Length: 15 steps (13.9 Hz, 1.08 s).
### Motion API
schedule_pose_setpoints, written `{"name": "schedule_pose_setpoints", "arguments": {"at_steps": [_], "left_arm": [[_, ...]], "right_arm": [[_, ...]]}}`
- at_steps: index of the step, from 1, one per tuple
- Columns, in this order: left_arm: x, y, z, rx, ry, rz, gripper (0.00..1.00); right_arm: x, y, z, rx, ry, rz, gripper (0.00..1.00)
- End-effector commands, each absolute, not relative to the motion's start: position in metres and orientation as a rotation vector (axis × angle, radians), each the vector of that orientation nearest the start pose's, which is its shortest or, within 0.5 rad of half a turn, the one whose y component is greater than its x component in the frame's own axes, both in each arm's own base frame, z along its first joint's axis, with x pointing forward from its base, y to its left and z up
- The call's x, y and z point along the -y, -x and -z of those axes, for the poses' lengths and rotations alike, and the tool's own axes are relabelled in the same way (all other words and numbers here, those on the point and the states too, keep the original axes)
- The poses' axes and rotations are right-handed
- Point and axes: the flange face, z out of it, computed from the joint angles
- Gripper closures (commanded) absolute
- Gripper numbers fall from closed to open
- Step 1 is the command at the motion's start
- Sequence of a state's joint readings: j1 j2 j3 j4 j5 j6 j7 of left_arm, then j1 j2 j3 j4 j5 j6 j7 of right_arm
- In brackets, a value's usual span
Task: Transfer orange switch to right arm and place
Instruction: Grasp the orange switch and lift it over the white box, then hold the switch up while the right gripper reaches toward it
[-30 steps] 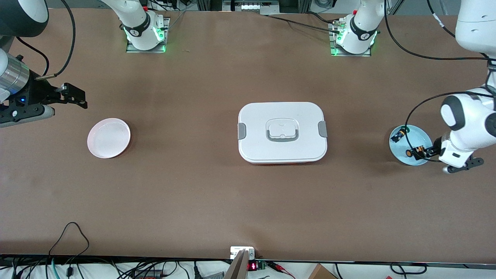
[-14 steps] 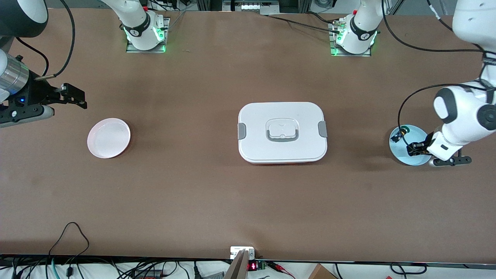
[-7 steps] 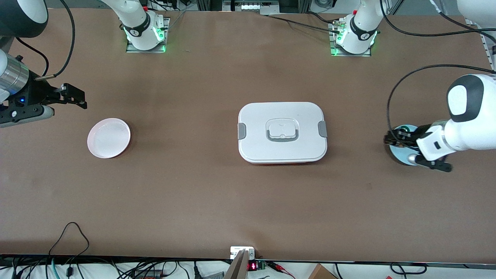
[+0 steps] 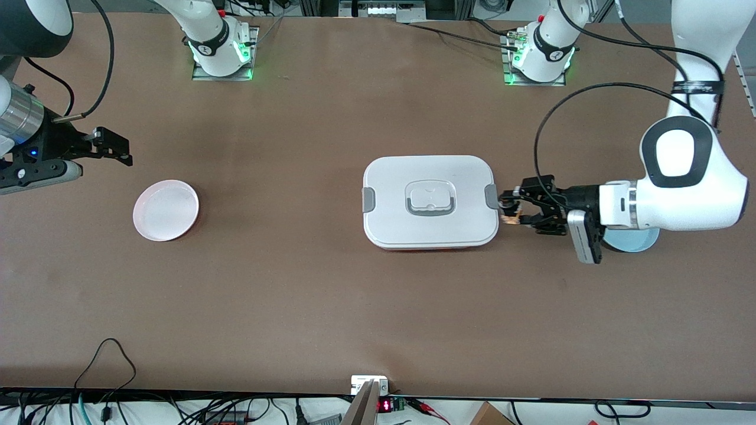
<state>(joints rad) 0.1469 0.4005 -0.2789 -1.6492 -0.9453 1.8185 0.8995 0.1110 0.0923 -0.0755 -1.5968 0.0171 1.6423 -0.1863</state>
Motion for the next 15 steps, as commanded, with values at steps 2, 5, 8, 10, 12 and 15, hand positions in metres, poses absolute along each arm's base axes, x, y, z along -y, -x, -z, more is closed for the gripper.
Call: {"name": "schedule_pose_setpoints", "arguments": {"at_steps": [2, 5, 8, 10, 12, 15], "left_arm": [[0.193, -0.650, -0.428, 0.796, -1.748, -0.532, 0.81], [0.256, -0.642, -0.428, 0.905, -1.548, -0.810, 0.82], [0.297, -0.633, -0.420, 0.969, -1.465, -1.050, 0.82], [0.310, -0.628, -0.417, 1.004, -1.415, -1.122, 0.82], [0.315, -0.625, -0.417, 1.013, -1.400, -1.132, 0.82], [0.316, -0.625, -0.417, 1.011, -1.399, -1.131, 0.82]], "right_arm": [[-0.026, -0.588, -0.570, 0.328, 3.098, -0.054, 0.00], [-0.029, -0.590, -0.565, 0.318, 3.081, -0.062, 0.00], [-0.033, -0.608, -0.522, 0.321, 3.039, -0.144, 0.00], [-0.040, -0.612, -0.512, 0.357, 3.046, -0.149, 0.00], [-0.046, -0.616, -0.496, 0.520, 2.999, -0.187, 0.00], [-0.071, -0.613, -0.491, 0.452, 2.714, -0.187, 0.00]]}}
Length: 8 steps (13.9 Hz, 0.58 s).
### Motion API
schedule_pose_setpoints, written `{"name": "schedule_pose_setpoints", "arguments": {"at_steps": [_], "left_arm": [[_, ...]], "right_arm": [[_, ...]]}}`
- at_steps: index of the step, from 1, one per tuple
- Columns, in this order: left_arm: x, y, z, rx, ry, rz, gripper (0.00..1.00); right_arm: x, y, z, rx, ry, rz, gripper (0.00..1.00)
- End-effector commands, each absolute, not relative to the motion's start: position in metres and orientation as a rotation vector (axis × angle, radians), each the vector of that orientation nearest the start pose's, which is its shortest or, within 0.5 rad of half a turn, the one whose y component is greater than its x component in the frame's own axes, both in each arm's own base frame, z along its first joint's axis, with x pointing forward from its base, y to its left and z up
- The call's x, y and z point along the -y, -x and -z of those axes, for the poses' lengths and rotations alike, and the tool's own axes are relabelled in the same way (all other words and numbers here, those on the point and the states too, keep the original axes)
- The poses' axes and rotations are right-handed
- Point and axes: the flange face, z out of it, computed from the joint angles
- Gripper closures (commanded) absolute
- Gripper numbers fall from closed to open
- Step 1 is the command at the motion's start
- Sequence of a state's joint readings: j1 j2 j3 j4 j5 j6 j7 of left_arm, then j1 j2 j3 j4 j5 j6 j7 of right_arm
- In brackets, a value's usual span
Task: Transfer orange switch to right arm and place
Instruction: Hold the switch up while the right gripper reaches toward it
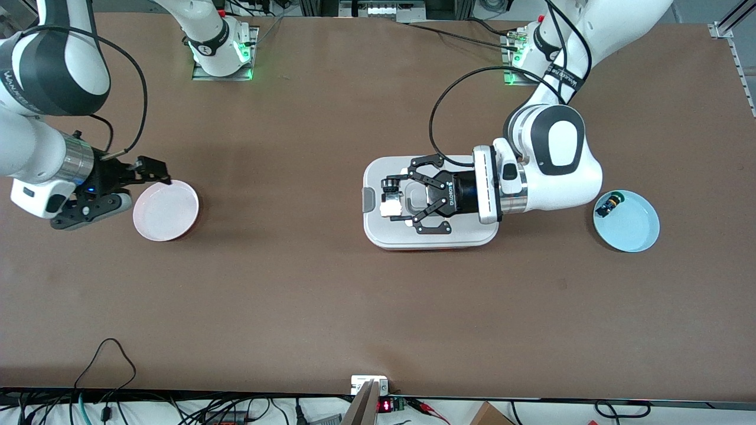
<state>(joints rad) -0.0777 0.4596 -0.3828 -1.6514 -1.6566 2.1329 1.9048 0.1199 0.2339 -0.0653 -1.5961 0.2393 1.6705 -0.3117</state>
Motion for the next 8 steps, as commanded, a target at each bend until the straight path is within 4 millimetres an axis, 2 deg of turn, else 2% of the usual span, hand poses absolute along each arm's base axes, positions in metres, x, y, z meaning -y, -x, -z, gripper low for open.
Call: {"name": "schedule_pose_setpoints", "arguments": {"at_steps": [1, 3, 6, 8], "left_arm": [[0.316, -0.625, -0.417, 1.011, -1.399, -1.131, 0.82], [0.317, -0.624, -0.417, 1.011, -1.397, -1.128, 0.82], [0.317, -0.624, -0.417, 1.009, -1.398, -1.130, 0.82], [0.317, -0.624, -0.417, 0.996, -1.396, -1.132, 0.82]], "right_arm": [[-0.079, -0.613, -0.486, 0.418, 2.649, -0.201, 0.00], [-0.102, -0.614, -0.480, 0.371, 2.518, -0.221, 0.00], [-0.157, -0.620, -0.465, 0.177, 2.214, -0.290, 0.00], [-0.190, -0.630, -0.447, 0.078, 2.023, -0.285, 0.00]]}}
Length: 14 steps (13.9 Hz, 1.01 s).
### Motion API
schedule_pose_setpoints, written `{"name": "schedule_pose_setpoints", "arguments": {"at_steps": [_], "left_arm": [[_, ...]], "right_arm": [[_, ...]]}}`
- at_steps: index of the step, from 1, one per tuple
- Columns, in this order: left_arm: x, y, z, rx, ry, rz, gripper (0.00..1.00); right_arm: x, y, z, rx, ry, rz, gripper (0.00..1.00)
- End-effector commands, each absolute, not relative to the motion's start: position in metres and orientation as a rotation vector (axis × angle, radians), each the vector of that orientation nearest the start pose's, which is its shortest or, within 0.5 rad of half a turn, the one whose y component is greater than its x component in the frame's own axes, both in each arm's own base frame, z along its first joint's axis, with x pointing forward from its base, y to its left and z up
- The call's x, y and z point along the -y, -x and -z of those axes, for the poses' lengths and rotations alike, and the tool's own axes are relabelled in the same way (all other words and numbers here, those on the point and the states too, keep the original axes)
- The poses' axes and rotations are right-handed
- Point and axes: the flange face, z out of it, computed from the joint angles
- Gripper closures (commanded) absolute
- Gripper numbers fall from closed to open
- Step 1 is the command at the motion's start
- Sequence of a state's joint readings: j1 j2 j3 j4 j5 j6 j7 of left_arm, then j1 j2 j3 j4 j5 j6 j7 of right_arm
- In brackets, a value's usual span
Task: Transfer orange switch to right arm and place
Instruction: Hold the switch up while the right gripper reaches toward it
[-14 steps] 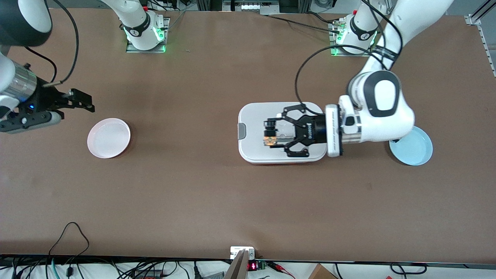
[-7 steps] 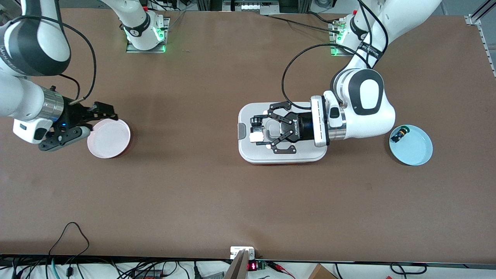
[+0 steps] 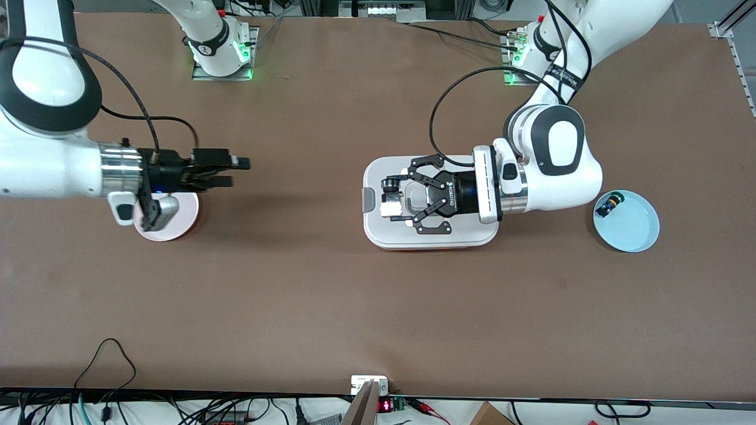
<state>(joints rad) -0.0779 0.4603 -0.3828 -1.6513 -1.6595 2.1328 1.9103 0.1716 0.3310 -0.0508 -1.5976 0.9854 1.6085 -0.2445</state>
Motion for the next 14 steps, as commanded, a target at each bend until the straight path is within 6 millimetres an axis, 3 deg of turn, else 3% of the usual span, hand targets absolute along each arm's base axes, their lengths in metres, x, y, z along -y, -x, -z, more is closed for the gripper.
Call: {"name": "schedule_pose_setpoints", "arguments": {"at_steps": [1, 6, 8, 11, 14], "left_arm": [[0.319, -0.623, -0.417, 0.995, -1.395, -1.129, 0.82], [0.321, -0.623, -0.417, 0.997, -1.392, -1.127, 0.82], [0.320, -0.623, -0.417, 0.995, -1.394, -1.128, 0.82], [0.321, -0.623, -0.418, 0.981, -1.391, -1.131, 0.82], [0.320, -0.623, -0.417, 0.979, -1.392, -1.132, 0.82]], "right_arm": [[-0.209, -0.634, -0.442, 0.037, 1.945, -0.272, 0.00], [-0.305, -0.632, -0.439, -0.164, 1.759, -0.139, 0.00], [-0.333, -0.626, -0.439, -0.252, 1.686, -0.115, 0.00], [-0.361, -0.617, -0.437, -0.331, 1.641, -0.095, 0.00], [-0.375, -0.613, -0.428, -0.382, 1.615, -0.097, 0.11]]}}
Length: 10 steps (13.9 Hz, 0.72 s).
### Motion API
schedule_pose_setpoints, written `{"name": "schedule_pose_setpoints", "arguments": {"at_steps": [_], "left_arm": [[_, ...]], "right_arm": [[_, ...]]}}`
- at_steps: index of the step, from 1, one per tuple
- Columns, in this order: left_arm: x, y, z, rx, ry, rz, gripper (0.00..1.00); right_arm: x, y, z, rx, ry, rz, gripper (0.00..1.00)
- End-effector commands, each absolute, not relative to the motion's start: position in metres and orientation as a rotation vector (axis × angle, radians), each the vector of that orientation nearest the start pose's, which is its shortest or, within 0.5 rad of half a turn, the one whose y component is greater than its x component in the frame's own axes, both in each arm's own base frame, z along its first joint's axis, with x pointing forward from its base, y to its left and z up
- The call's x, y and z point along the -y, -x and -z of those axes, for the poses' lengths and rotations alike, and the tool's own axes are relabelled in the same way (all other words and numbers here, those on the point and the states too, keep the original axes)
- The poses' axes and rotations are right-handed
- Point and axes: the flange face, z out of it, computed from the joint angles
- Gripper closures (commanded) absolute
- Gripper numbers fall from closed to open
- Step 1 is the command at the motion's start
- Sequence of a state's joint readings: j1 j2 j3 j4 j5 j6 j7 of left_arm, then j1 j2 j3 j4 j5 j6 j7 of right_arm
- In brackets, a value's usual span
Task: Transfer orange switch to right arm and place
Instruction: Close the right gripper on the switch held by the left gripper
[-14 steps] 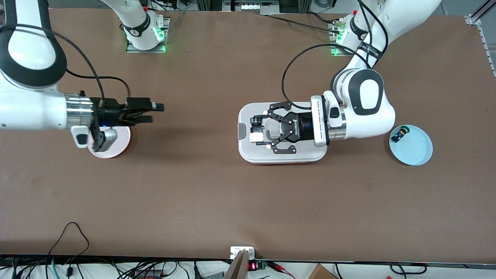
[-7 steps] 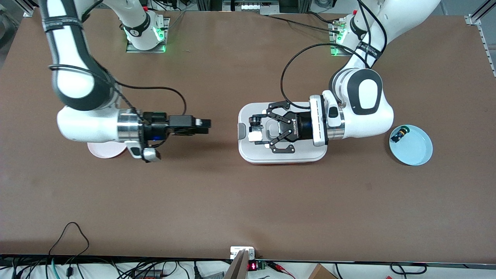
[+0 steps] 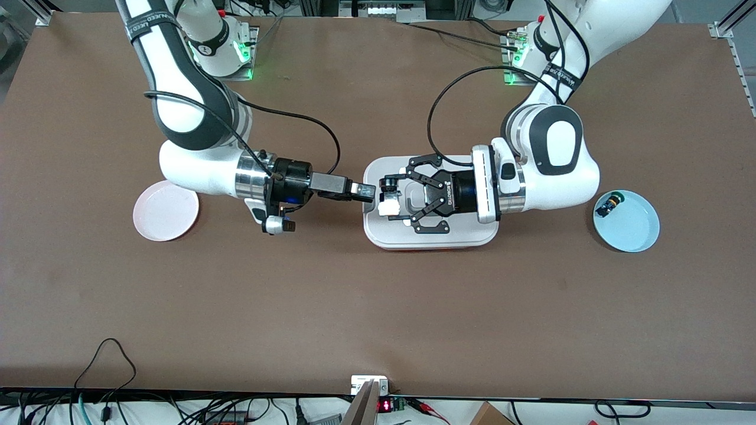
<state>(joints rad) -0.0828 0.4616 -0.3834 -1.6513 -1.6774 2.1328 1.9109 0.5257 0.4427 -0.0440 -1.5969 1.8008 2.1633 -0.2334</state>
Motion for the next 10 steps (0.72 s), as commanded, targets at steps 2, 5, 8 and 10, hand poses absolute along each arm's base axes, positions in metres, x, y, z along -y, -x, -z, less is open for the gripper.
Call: {"name": "schedule_pose_setpoints", "arguments": {"at_steps": [2, 5, 8, 10], "left_arm": [[0.321, -0.623, -0.418, 0.979, -1.391, -1.131, 0.82], [0.321, -0.623, -0.418, 0.979, -1.391, -1.131, 0.82], [0.321, -0.623, -0.419, 0.975, -1.389, -1.134, 0.82], [0.320, -0.624, -0.418, 0.974, -1.391, -1.135, 0.82]], "right_arm": [[-0.377, -0.614, -0.421, -0.407, 1.619, -0.089, 0.16], [-0.386, -0.623, -0.421, -0.395, 1.611, -0.080, 0.16], [-0.396, -0.624, -0.421, -0.405, 1.605, -0.068, 0.18], [-0.403, -0.619, -0.422, -0.404, 1.608, -0.067, 0.20]]}}
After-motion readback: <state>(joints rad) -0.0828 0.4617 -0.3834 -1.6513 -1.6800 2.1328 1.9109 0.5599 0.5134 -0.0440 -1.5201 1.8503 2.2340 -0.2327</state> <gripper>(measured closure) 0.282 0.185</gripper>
